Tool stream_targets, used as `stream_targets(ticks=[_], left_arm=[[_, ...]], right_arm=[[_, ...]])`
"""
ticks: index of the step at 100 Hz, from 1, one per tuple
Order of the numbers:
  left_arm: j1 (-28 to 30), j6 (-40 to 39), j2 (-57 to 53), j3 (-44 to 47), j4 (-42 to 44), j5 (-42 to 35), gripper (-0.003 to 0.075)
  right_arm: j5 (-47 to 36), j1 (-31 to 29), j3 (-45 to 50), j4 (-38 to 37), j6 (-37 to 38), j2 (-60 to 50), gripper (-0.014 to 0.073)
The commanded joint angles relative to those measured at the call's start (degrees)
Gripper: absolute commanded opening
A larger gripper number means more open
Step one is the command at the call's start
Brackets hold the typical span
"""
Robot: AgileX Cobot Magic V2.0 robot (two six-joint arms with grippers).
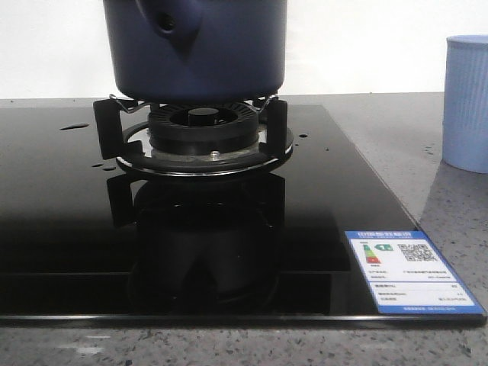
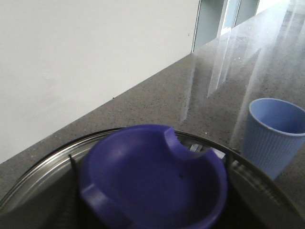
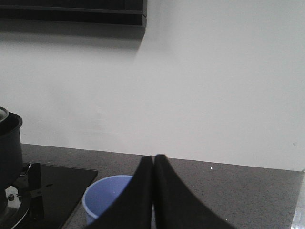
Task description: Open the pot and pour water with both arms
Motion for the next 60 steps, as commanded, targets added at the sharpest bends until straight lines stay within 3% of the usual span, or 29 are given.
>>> stream_targets(ticks=[1,25,47,60], left_arm=[[-0.42,1.90,-1.82,-2.09,-6.87,1.23,0.0295],[-0.42,2.01,1.17,-2.19,-7.26,3.39,0.0295],[-0.42,2.85,1.58,-2.19,-7.26,0.26,0.0301],[-0.42,5.23,1.58,-2.19,-7.26,0.07,0.0401]], right_arm=[[-3.74,-0.32,-2.07,0.29,-0.21,0.39,-0.0074],[-3.68,-0.32,-2.07,0.29,-0.21,0.39,-0.0074],[-3.16,-0.32,-2.07,0.50,-0.21,0.39,-0.0074],[-2.28,-0.32,-2.07,0.59,-0.21,0.39,-0.0074]])
